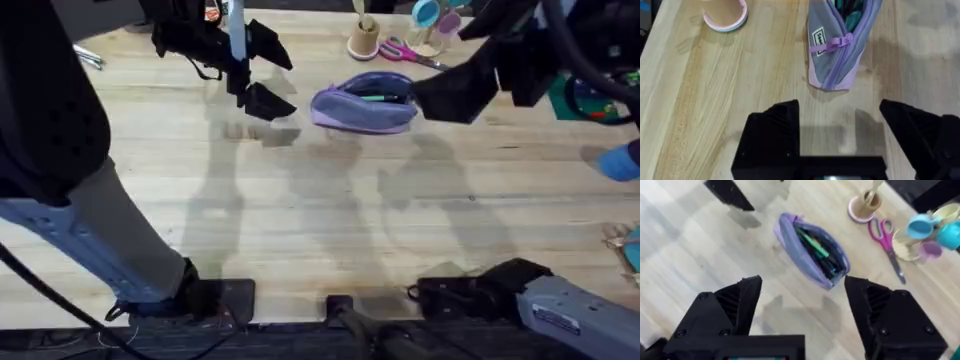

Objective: Unzip the bag, pick up the pens from the table one at a time and place them inside, then zip the bag closed.

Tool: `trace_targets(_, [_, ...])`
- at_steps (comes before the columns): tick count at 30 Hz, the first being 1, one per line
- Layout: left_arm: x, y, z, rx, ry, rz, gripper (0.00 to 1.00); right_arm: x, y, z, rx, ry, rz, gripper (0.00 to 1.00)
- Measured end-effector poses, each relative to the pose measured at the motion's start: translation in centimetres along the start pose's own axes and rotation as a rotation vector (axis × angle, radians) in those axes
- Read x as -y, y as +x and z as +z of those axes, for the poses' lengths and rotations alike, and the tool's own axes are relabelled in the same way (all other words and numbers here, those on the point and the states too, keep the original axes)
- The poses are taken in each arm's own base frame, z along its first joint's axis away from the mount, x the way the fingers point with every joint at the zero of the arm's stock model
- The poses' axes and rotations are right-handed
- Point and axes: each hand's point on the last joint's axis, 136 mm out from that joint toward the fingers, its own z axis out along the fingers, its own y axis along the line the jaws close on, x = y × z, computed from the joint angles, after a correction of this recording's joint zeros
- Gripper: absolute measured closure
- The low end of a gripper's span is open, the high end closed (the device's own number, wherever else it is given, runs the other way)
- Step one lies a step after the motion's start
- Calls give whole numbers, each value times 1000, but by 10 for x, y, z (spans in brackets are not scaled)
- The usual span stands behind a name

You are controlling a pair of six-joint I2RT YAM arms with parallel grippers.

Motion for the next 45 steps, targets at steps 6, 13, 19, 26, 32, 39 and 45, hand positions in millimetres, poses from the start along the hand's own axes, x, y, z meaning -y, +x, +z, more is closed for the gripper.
trace_targets(6, [0,0,0,1,0,0,7,3,-8,1,30,7,118,5])
trace_targets(13, [0,-1,0,3,1,-1,7,12,-18,28,28,3,263,6])
trace_targets(19, [0,-1,0,4,1,0,7,20,-23,59,-40,-13,378,5])
trace_targets(26, [0,-1,0,4,1,0,7,34,-43,86,-81,-21,449,6])
trace_targets(32, [0,-1,0,4,1,0,7,42,-57,102,-174,-36,480,5])
trace_targets(39, [0,-1,0,4,1,-1,7,44,-63,132,-259,-57,491,5])
trace_targets(45, [0,-1,0,4,1,0,7,21,-63,147,-290,-115,470,5])
